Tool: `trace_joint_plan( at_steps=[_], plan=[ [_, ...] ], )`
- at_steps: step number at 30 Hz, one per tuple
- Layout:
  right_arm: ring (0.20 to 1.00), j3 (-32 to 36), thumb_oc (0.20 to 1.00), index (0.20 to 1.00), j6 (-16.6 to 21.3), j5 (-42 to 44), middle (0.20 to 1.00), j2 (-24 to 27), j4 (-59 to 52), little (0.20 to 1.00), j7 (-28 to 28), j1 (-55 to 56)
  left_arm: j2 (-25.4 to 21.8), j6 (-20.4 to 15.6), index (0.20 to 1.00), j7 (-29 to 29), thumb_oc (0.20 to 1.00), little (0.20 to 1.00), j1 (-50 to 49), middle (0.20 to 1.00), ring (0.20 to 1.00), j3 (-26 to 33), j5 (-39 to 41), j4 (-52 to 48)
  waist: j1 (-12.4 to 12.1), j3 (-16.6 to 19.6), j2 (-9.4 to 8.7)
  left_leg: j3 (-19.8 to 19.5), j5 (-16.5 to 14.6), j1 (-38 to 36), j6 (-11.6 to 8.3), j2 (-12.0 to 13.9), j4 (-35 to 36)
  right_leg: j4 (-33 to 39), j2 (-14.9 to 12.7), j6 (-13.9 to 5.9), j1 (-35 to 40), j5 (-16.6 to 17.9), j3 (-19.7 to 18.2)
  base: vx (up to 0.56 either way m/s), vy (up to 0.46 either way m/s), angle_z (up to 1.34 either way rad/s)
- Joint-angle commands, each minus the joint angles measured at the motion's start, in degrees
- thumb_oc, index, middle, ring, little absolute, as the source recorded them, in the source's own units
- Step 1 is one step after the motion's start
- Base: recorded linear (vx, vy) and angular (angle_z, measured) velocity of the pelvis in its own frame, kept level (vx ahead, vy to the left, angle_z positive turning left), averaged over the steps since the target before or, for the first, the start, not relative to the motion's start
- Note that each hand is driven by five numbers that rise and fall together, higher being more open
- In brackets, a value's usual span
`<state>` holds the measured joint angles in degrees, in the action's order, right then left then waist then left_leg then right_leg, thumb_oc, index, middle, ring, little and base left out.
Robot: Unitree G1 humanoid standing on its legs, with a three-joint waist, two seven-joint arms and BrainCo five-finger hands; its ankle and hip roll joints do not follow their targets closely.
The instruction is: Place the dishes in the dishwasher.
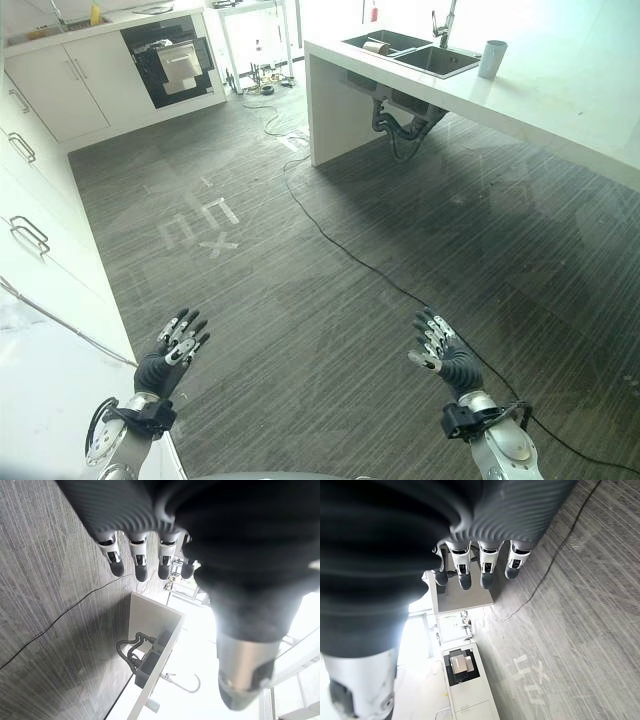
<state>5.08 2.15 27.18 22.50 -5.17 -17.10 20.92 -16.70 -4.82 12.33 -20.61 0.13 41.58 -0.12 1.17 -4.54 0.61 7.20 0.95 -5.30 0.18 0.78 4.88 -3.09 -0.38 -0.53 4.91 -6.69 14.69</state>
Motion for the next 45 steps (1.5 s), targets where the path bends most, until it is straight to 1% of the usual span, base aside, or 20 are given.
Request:
trace_joint_plan(
  at_steps=[1,11,16,29,32,34,35,36,37,38,39,40,41,42,44,45],
  plan=[
    [1.0,-0.35,1.0,1.0,3.3,2.13,1.0,0.42,-2.72,1.0,-0.33,-2.8,-3.51,-3.83,1.0,-0.4,1.0,1.0,1.86,1.0,1.0,3.48,0.03,-2.2,0.44,0.85,-3.48,3.1,-6.95,-3.17,0.24,-0.26,0.12,8.09,-2.76,-4.64,1.81,5.29,-3.0,0.0,0.0,0.0],
    [1.0,-0.85,1.0,1.0,3.09,1.79,1.0,0.05,-3.8,1.0,-0.05,-2.76,-3.69,-3.47,1.0,-0.51,1.0,1.0,1.56,1.0,1.0,3.79,0.63,-3.75,1.02,1.31,-3.41,3.97,-7.2,-3.43,0.18,0.03,0.12,8.09,-2.5,-4.63,1.63,5.17,-3.96,0.0,-0.009,-0.05],
    [1.0,-0.7,1.0,1.0,3.18,1.72,1.0,-0.22,-4.04,1.0,-0.24,-2.53,-3.64,-4.23,1.0,0.15,1.0,1.0,1.44,1.0,1.0,3.85,0.3,-3.78,1.19,1.45,-3.44,4.18,-7.18,-3.32,0.16,0.14,0.12,8.09,-2.36,-4.63,1.43,5.16,-4.38,0.0,-0.019,-0.04],
    [1.0,-0.68,1.0,1.0,2.96,2.55,1.0,-0.11,-5.88,1.0,0.14,-2.15,-4.47,-3.91,1.0,0.38,1.0,1.0,1.82,1.0,1.0,4.27,0.99,-6.08,1.65,1.44,-3.13,4.38,-7.06,-3.31,0.0,0.56,0.12,8.09,-1.99,-4.42,1.22,5.07,-4.78,0.0,-0.023,0.0],
    [1.0,-1.15,1.0,1.0,3.56,2.94,1.0,-0.31,-6.42,1.0,1.13,-2.85,-4.33,-3.82,1.0,0.45,1.0,1.0,2.64,1.0,1.0,4.17,0.58,-6.31,1.96,1.36,-3.04,4.63,-6.95,-3.46,-0.13,0.95,0.12,8.09,-1.39,-3.96,1.28,4.92,-5.19,-0.02,-0.16,-0.01],
    [1.0,-1.3,1.0,1.0,3.71,2.8,1.0,-0.03,-6.77,1.0,1.03,-3.61,-4.37,-4.53,1.0,-0.06,1.0,1.0,3.49,1.0,1.0,3.97,0.89,-6.36,2.25,1.31,-2.97,4.86,-6.96,-4.2,-0.43,1.21,0.12,8.09,-0.61,-3.54,1.54,4.8,-5.87,0.05,-0.195,-0.05],
    [1.0,-1.34,1.0,1.0,3.71,2.86,1.0,0.25,-6.68,1.0,0.78,-3.95,-4.36,-4.77,1.0,-0.37,1.0,1.0,3.76,1.0,1.0,3.93,0.97,-6.37,2.17,1.06,-3.07,4.98,-6.45,-4.65,-0.77,1.27,0.12,8.09,-0.29,-3.21,1.64,4.81,-6.1,0.07,-0.181,-0.12],
    [1.0,-1.3,1.0,1.0,3.59,2.99,1.0,0.51,-6.73,1.0,0.66,-4.21,-4.3,-4.96,1.0,-0.3,1.0,1.0,3.89,1.0,1.0,4.0,1.04,-6.27,1.98,0.62,-3.36,5.15,-6.28,-4.54,-1.1,1.22,-1.31,8.09,-0.25,-2.88,1.84,4.87,-6.22,0.04,-0.203,-0.27],
    [1.0,-1.12,1.0,1.0,3.75,3.42,1.0,0.99,-6.76,1.0,0.36,-4.45,-4.23,-5.32,1.0,-0.05,1.0,1.0,3.97,1.0,1.0,4.04,1.03,-6.27,1.8,-0.23,-4.22,5.33,-7.48,-2.06,-1.31,1.16,-7.83,8.09,-0.64,-2.33,1.87,5.11,-6.12,-0.01,-0.276,-0.22],
    [1.0,-1.23,1.0,1.0,4.14,3.85,1.0,1.72,-6.84,1.0,0.25,-4.83,-4.04,-5.89,1.0,0.24,1.0,1.0,4.03,1.0,1.0,3.91,0.59,-6.3,1.31,-1.72,-5.33,5.19,-5.99,3.16,-1.84,2.11,-19.38,7.6,-1.05,-1.04,1.65,4.94,-5.88,-0.03,-0.286,-0.16],
    [1.0,-1.21,1.0,1.0,4.19,3.92,1.0,2.07,-6.94,1.0,0.07,-4.98,-4.03,-6.13,1.0,0.33,1.0,1.0,3.98,1.0,1.0,3.91,0.25,-6.39,1.09,-2.41,-5.79,4.99,-5.47,5.63,-1.87,2.36,-24.89,7.31,-1.26,-0.46,1.5,4.94,-5.76,-0.01,-0.25,0.06],
    [1.0,-1.23,1.0,1.0,4.44,3.88,1.0,2.44,-6.67,1.0,-0.47,-5.31,-3.82,-6.61,1.0,0.59,1.0,1.0,3.78,1.0,1.0,4.08,-0.17,-6.35,0.9,-3.16,-6.13,4.4,-6.72,8.27,-0.98,2.03,-30.7,6.46,-1.43,0.05,1.01,4.54,-5.89,0.05,-0.126,0.0],
    [1.0,-1.18,1.0,1.0,4.67,3.62,1.0,2.44,-6.46,1.0,-0.95,-5.28,-3.67,-6.89,1.0,0.79,1.0,1.0,3.6,1.0,1.0,4.21,-0.43,-6.21,0.83,-3.43,-6.07,3.99,-6.63,9.56,-0.82,1.84,-32.67,5.86,-1.24,0.37,0.8,4.42,-6.37,0.07,-0.062,-0.1],
    [1.0,-1.2,1.0,1.0,4.72,3.47,1.0,2.4,-6.37,1.0,-1.05,-5.29,-3.64,-7.0,1.0,0.86,1.0,1.0,3.6,1.0,1.0,4.2,-0.59,-6.1,0.84,-3.54,-6.01,4.2,-6.42,10.05,-0.88,2.01,-32.65,5.73,-1.1,0.39,0.81,4.36,-6.55,0.13,-0.001,-0.08],
    [1.0,-1.3,1.0,1.0,4.75,3.3,1.0,2.26,-6.29,1.0,-0.68,-5.58,-3.73,-7.13,1.0,0.95,1.0,1.0,3.9,1.0,1.0,4.05,-0.84,-5.95,0.59,-4.32,-5.7,6.33,-4.46,11.91,-1.55,3.32,-27.39,5.86,-0.35,-0.09,1.66,3.84,-7.42,0.18,0.045,0.11],
    [1.0,-1.21,1.0,1.0,4.57,3.79,1.0,2.51,-6.37,1.0,-0.38,-5.93,-3.78,-6.87,1.0,0.9,1.0,1.0,4.01,1.0,1.0,3.94,-0.79,-6.42,0.29,-4.96,-5.39,7.64,-3.48,11.64,-1.9,4.23,-21.59,6.74,-0.18,-0.5,3.1,3.11,-7.43,0.28,0.138,0.11]
  ],
)
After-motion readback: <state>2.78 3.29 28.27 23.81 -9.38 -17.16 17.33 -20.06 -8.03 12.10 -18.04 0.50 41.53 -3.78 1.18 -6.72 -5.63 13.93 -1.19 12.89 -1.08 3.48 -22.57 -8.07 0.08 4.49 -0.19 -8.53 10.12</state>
